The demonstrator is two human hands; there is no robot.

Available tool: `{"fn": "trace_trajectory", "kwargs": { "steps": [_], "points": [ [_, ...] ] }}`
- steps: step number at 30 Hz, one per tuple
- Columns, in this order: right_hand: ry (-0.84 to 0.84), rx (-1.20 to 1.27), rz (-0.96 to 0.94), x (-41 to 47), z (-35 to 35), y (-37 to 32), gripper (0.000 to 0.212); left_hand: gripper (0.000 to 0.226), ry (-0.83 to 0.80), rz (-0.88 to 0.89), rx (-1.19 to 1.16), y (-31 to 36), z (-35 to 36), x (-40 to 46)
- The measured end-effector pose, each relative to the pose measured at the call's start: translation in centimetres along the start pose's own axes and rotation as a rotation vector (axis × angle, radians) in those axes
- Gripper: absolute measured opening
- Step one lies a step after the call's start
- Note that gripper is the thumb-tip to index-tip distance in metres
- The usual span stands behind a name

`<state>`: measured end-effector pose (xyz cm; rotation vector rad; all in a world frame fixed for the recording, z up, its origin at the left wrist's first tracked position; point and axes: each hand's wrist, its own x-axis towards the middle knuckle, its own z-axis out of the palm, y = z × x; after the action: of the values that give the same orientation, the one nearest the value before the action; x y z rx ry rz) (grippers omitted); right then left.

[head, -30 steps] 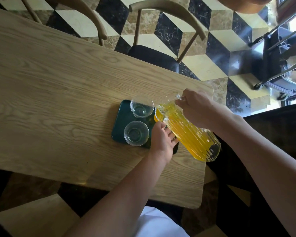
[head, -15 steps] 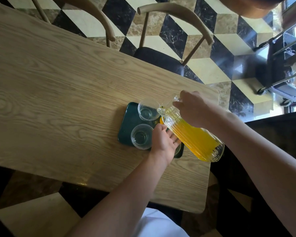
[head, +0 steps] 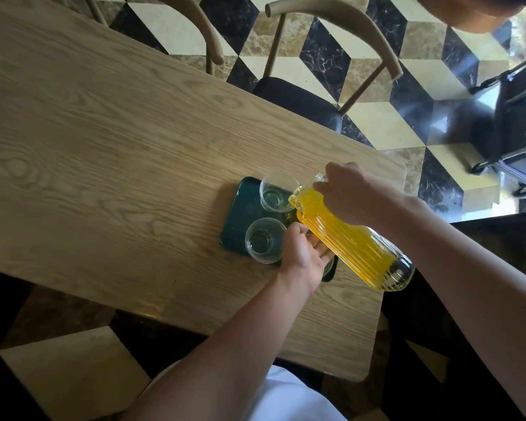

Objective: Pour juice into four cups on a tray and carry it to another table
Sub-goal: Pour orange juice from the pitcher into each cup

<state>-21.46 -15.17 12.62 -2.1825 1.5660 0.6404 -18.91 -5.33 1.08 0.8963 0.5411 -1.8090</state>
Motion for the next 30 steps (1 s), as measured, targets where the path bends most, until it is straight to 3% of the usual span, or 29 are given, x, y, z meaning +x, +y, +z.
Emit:
{"fn": "trace_trajectory", "kwargs": {
  "steps": [15,22,25,27,30],
  "points": [
    [-0.01,0.045,0.024,1.7,1.2,-0.1,0.022,0.04,-0.016,-0.003,-0.026,-0.2,-0.7,0.4],
    [-0.019,0.047,-0.002,2.5,1.5,0.4,0.032,0.034,-0.035,-0.004,-0.031,-0.2,-0.9,0.6],
    [-0.034,-0.196,-0.145,2.5,1.2,0.3,0.042,0.032,-0.048,-0.01,-0.027,-0.3,-1.0,0.5],
    [-0.047,-0.501,-0.313,2.3,0.8,0.5,0.044,0.031,-0.056,-0.016,-0.033,-0.3,-1.0,0.5],
    [-0.033,-0.669,-0.316,2.8,1.0,0.6,0.045,0.032,-0.062,-0.027,-0.052,-0.5,-1.1,0.7]
  ]
}}
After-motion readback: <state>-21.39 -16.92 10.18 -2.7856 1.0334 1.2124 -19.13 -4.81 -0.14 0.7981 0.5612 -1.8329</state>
